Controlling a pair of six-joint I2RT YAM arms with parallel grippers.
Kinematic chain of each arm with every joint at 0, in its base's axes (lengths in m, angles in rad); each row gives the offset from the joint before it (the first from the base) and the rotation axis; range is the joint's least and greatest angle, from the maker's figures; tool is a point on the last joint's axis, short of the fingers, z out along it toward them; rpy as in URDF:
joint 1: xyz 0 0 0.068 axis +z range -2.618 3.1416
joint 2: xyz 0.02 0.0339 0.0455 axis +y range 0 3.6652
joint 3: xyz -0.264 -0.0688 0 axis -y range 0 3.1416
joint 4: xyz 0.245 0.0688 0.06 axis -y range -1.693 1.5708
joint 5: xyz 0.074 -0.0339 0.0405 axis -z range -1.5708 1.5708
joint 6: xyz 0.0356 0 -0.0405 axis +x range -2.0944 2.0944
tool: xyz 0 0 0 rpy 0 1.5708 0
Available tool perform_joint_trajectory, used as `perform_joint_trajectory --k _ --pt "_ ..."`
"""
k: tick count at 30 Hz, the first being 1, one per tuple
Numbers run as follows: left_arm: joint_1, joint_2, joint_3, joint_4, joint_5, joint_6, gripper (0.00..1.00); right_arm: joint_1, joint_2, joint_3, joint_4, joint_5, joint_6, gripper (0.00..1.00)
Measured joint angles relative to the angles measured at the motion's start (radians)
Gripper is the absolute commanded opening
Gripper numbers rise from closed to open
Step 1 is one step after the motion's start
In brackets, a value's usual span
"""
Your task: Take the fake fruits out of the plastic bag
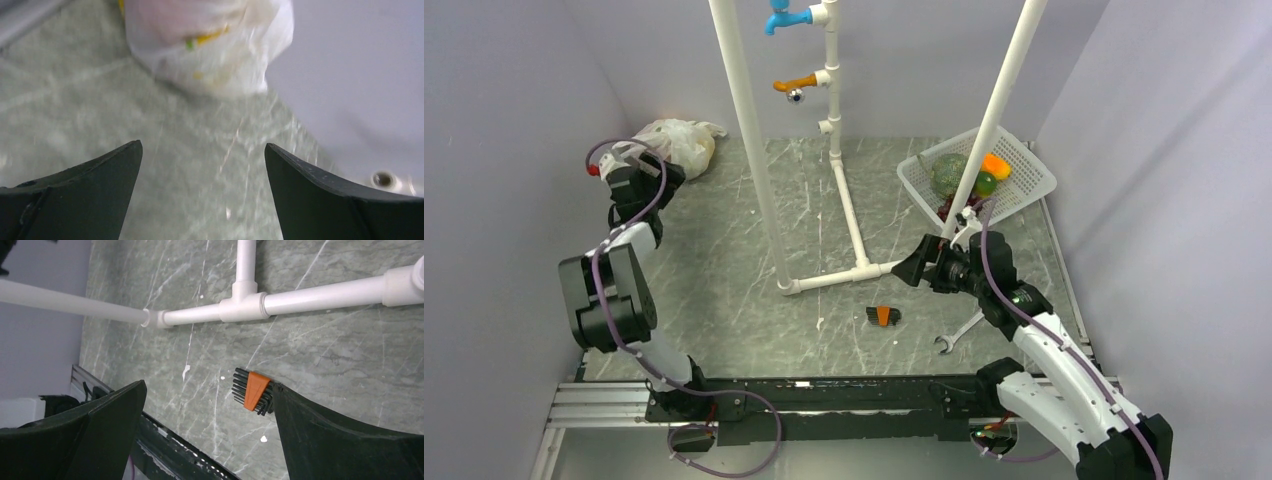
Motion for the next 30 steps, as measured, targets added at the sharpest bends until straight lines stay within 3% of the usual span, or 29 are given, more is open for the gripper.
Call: perform_joint_trajectory --k 6,12,14,19,26,30 --pt "-0.006 0.227 0.08 0.367 -0.059 0.107 0.96 0.064 0.066 0.028 -0.009 0.056 -0.074 1.0" --pt "-0.013 0.415 0.224 0.568 -0.019 0.19 0.95 0.122 0.13 0.1 -0.013 0.148 -0.156 1.0" --pt "-0.024 0.441 0.276 0.57 -0.016 0.227 0.94 0.145 0.142 0.106 -0.011 0.174 -0.181 1.0" --pt "-0.071 0.487 0.426 0.547 -0.029 0.328 0.81 0.191 0.17 0.106 -0.012 0.23 -0.225 1.0" --pt "-0.126 0.539 0.557 0.382 -0.111 0.455 0.71 0.211 0.178 0.107 -0.012 0.293 -0.251 1.0" --pt "-0.13 0.546 0.573 0.261 -0.15 0.477 0.51 0.212 0.178 0.108 -0.011 0.312 -0.255 1.0"
